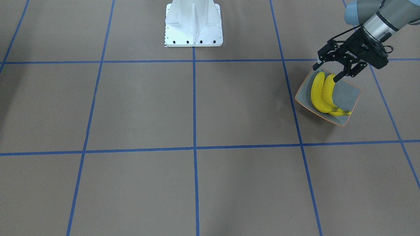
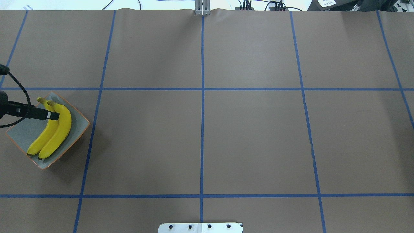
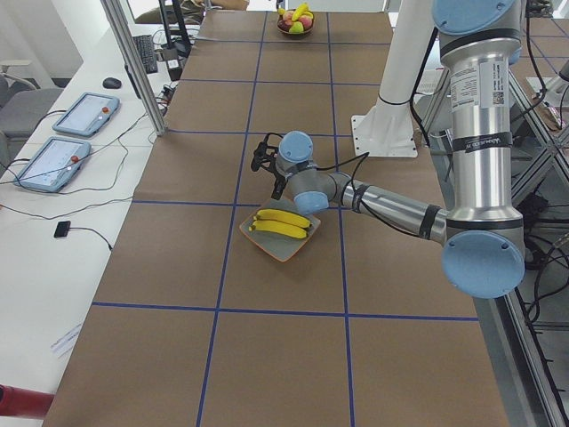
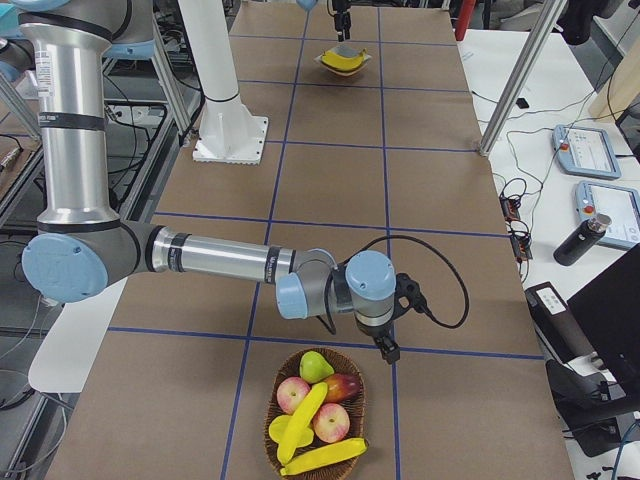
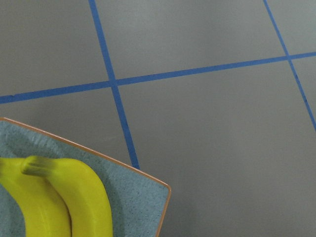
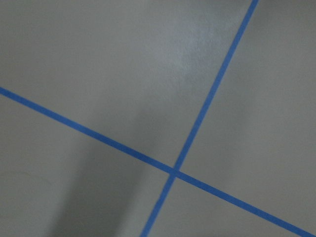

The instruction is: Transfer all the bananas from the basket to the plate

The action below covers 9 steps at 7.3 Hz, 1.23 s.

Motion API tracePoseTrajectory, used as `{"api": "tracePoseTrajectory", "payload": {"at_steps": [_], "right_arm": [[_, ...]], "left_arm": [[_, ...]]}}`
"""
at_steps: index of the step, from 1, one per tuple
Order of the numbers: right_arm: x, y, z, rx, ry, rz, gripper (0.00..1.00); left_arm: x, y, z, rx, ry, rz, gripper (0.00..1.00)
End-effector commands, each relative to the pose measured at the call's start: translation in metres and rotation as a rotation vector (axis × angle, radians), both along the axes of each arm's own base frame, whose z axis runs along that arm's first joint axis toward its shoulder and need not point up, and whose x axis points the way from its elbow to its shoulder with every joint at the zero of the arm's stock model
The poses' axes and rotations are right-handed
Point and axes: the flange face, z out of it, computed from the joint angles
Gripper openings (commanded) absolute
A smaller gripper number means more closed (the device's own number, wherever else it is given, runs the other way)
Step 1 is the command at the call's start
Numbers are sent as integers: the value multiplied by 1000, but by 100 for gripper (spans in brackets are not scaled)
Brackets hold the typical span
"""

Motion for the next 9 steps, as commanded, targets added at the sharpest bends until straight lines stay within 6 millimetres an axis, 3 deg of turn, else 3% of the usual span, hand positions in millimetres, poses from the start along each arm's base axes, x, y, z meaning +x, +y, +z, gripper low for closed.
{"api": "tracePoseTrajectory", "payload": {"at_steps": [1,2,3,6,7,8,9], "right_arm": [[14,66,55,66,31,-153,100],[20,92,73,90,43,-207,100],[30,104,94,106,71,-249,100],[35,108,122,88,130,-288,98],[35,110,128,76,138,-291,85],[38,109,136,65,165,-294,78],[39,101,142,54,166,-295,78]], "left_arm": [[0,-3,-10,13,14,-2,100],[2,-3,-12,15,16,-3,100],[2,-3,-14,17,18,-2,100],[4,-7,-18,24,23,-6,100],[4,-7,-18,23,22,-10,100],[4,-7,-18,24,22,-11,100],[4,-7,-19,26,22,-11,100]]}}
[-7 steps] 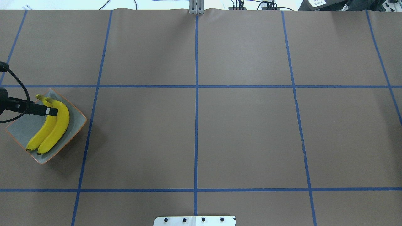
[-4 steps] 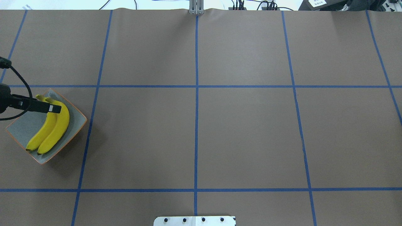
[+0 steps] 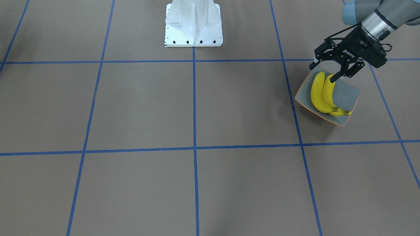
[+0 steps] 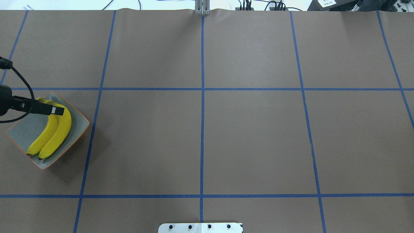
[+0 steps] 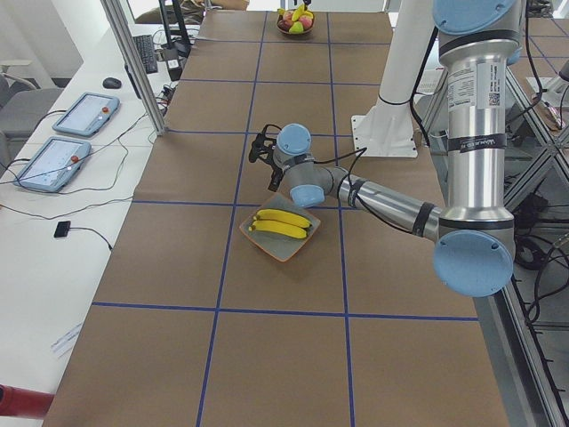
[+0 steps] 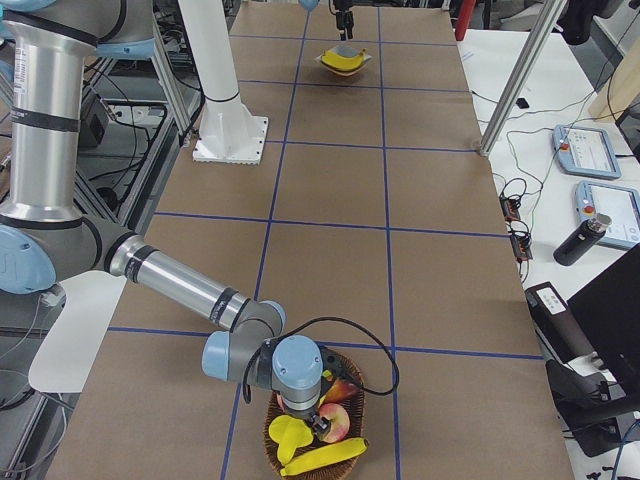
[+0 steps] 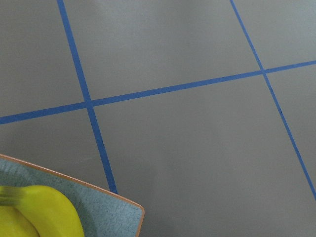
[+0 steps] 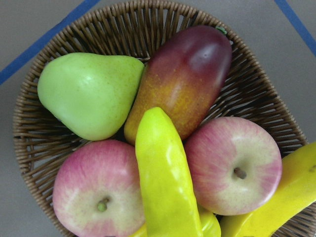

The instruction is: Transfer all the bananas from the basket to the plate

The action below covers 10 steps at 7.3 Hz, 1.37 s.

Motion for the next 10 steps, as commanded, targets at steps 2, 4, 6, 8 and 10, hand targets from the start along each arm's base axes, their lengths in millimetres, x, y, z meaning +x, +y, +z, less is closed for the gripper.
{"api": "tracePoseTrajectory", "payload": {"at_steps": [2,4,6,8,10], "right_arm": [[1,-10,15,-29,12,2,77],[-1,-8,16,-39,-9,10,58],[-2,-6,16,-36,-20,6,15],[-3,-8,9,-22,-36,7,0],[-5,-15,-9,6,-84,15,0]], "left_arm": [[0,-1,0,2,0,-2,100],[0,-1,-1,3,1,-2,100],[0,-1,-1,3,1,-2,100],[0,-1,-1,3,1,-1,100],[0,-1,-1,3,1,-1,100]]}}
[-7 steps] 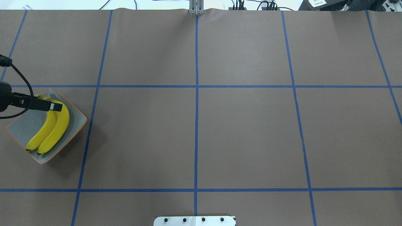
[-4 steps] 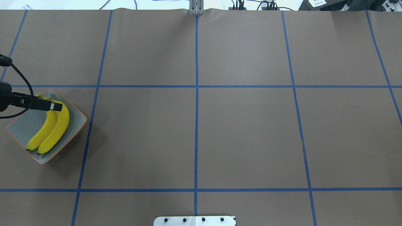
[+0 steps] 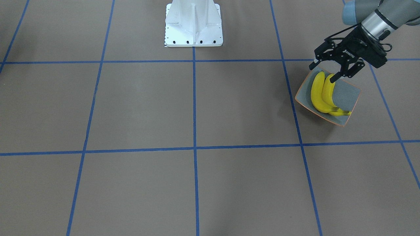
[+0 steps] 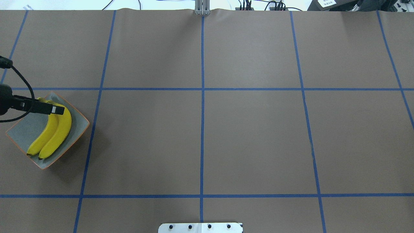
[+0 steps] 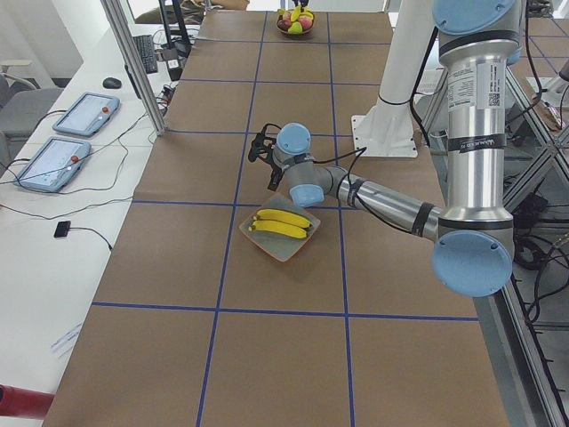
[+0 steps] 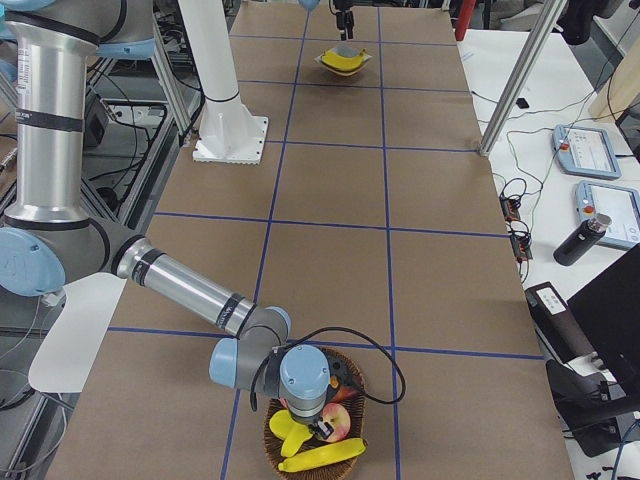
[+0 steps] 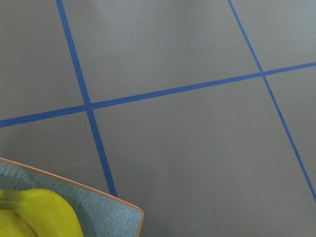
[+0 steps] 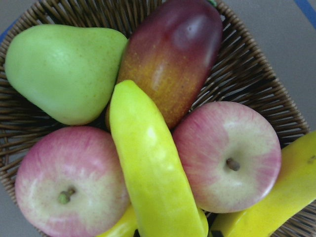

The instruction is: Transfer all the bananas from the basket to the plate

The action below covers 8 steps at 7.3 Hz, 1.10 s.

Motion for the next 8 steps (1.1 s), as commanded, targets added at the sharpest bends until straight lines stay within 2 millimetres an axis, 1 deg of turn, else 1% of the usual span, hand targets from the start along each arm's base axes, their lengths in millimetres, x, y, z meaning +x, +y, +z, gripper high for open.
{"api": "tracePoseTrajectory", "payload": {"at_steps": [1,2,3,4,5,6,8], "right_arm": [[1,-11,-17,0,-42,12,0],[8,-18,-41,-23,-41,31,0],[28,-31,-80,-54,-37,72,0],[46,-43,-106,-83,-40,107,0],[53,-59,-124,-94,-42,127,0],[58,-81,-145,-131,-39,200,0],[63,-115,-185,-214,-49,384,0]], "left_arm": [[0,0,0,0,0,0,100],[0,0,1,-2,-1,1,100],[0,0,1,-2,0,3,100],[0,0,2,-5,-1,2,100],[0,1,1,-4,0,2,100],[0,1,1,-5,1,2,100],[2,0,-1,-5,3,1,100]]}}
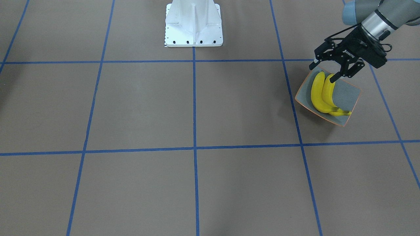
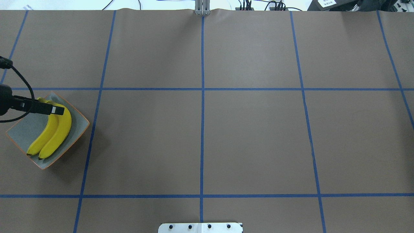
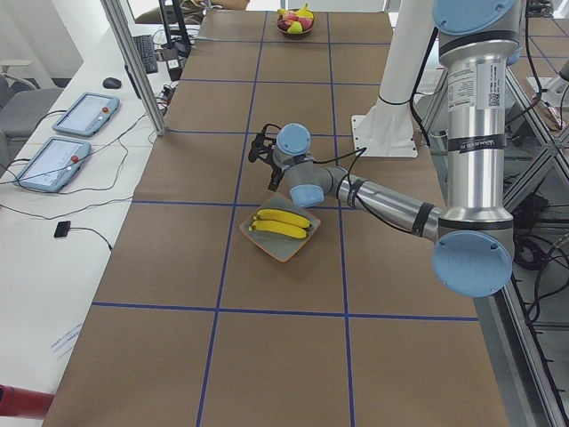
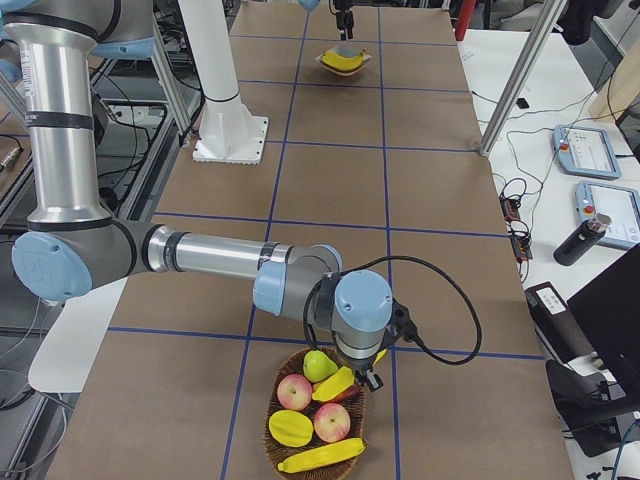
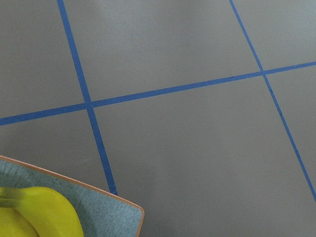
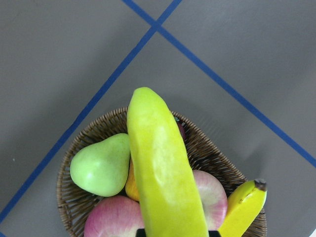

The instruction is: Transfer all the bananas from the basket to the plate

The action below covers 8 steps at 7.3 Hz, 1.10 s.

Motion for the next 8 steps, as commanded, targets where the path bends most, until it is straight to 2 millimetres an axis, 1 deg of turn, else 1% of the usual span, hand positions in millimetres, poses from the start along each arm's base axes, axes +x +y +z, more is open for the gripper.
{"api": "tracePoseTrajectory", "payload": {"at_steps": [1,2,3,4,5,6,7,8], "right_arm": [[-4,-36,-54,-101,-16,211,0],[-28,-47,-86,-139,-21,279,0],[-57,-55,-125,-181,-38,361,0],[-95,-59,-164,-226,-61,424,0],[-127,-66,-202,-254,-94,482,0],[-159,-73,-225,-274,-145,545,0],[-188,-82,-247,-296,-208,618,0],[-220,-90,-277,-338,-262,668,0]], "left_arm": [[4,-4,-6,8,7,-1,100],[10,-11,-18,-23,33,-16,100],[16,-19,-37,-31,65,-27,100],[22,-25,-53,-38,91,-32,100],[32,-37,-80,-44,130,-38,100],[47,-42,-96,-47,154,-24,100],[53,-43,-103,-40,160,-17,100],[58,-44,-113,-28,172,-8,100]]}}
